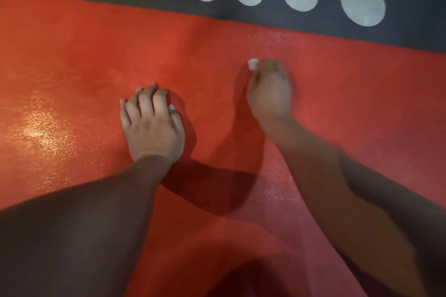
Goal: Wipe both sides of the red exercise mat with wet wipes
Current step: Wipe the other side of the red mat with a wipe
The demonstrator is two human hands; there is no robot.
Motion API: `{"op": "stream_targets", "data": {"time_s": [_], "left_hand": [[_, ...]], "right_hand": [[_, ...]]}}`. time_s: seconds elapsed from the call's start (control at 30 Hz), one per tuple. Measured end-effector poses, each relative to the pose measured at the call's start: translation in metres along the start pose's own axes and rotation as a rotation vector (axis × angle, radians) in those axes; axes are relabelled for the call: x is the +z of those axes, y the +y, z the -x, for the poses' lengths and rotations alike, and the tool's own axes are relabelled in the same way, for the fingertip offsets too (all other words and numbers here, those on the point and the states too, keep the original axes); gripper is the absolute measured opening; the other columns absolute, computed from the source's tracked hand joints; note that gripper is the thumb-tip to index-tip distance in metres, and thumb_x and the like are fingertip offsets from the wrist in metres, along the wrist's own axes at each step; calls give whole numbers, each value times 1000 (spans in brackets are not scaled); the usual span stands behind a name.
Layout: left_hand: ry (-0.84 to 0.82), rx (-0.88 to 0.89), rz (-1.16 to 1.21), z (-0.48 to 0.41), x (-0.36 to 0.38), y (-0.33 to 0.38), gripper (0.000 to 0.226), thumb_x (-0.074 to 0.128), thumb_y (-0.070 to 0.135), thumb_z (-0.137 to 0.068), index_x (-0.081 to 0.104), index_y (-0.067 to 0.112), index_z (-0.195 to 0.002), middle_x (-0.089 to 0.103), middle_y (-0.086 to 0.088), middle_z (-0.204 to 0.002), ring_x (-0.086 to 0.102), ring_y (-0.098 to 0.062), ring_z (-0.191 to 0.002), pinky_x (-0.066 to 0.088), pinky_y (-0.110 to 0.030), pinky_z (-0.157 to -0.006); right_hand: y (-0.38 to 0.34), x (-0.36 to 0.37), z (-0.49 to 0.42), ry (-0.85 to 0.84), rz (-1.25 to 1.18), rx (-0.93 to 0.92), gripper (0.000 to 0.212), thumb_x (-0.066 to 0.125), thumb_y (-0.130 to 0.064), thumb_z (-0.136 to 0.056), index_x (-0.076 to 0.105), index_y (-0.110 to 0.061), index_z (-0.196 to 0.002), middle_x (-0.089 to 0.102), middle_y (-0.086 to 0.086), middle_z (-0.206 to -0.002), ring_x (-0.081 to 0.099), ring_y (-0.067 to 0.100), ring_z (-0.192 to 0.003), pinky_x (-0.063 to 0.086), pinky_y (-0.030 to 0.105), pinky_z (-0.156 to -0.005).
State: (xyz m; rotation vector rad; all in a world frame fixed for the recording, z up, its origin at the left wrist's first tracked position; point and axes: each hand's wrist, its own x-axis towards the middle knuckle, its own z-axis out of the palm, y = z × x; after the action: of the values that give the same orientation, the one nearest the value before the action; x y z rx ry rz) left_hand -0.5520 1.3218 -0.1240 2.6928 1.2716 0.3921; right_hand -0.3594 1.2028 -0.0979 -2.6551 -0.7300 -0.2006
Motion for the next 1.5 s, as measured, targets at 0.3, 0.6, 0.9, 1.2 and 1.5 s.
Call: {"op": "stream_targets", "data": {"time_s": [0.3, 0.6, 0.9, 1.2, 1.5], "left_hand": [[41, 26, 15, 1, 3, -2, 38, 49, 27, -98, 56, 15, -133, 52, -6, -144, 42, -34, -136, 22, -54, -121], [55, 28, 13, 0, 2, -2, 38, 52, 27, -96, 57, 15, -132, 53, -7, -143, 43, -36, -134, 24, -55, -119], [20, 25, 19, 0, 1, 1, 39, 50, 26, -96, 55, 13, -133, 51, -8, -145, 41, -38, -135, 21, -56, -120], [8, 14, 15, -1, -1, -1, 39, 51, 27, -95, 56, 14, -132, 51, -8, -144, 41, -36, -136, 21, -55, -120], [2, 0, 12, -2, -1, 2, 39, 50, 28, -96, 56, 15, -132, 52, -7, -144, 41, -36, -137, 20, -54, -121]], "right_hand": [[41, 1, -20, -31, 107, -96, 34, 44, -37, -98, 65, -12, -104, 64, 15, -100, 59, 40, -93, 48, 45, -78], [-15, 29, -17, -150, -61, -377, 21, 53, -27, -94, 69, -15, -97, 69, 9, -91, 61, 35, -86, 49, 43, -77], [50, 9, -79, 39, 180, 354, 34, 37, -37, -101, 60, -15, -114, 67, 9, -114, 53, 33, -115, 38, 41, -94], [27, 17, -68, -105, 120, -135, 26, 46, -37, -99, 65, -22, -110, 67, 7, -112, 57, 33, -107, 40, 43, -88], [-1, 32, -97, -65, 11, 125, 29, 43, -29, -99, 70, -18, -108, 71, 8, -108, 62, 32, -106, 44, 38, -92]]}}
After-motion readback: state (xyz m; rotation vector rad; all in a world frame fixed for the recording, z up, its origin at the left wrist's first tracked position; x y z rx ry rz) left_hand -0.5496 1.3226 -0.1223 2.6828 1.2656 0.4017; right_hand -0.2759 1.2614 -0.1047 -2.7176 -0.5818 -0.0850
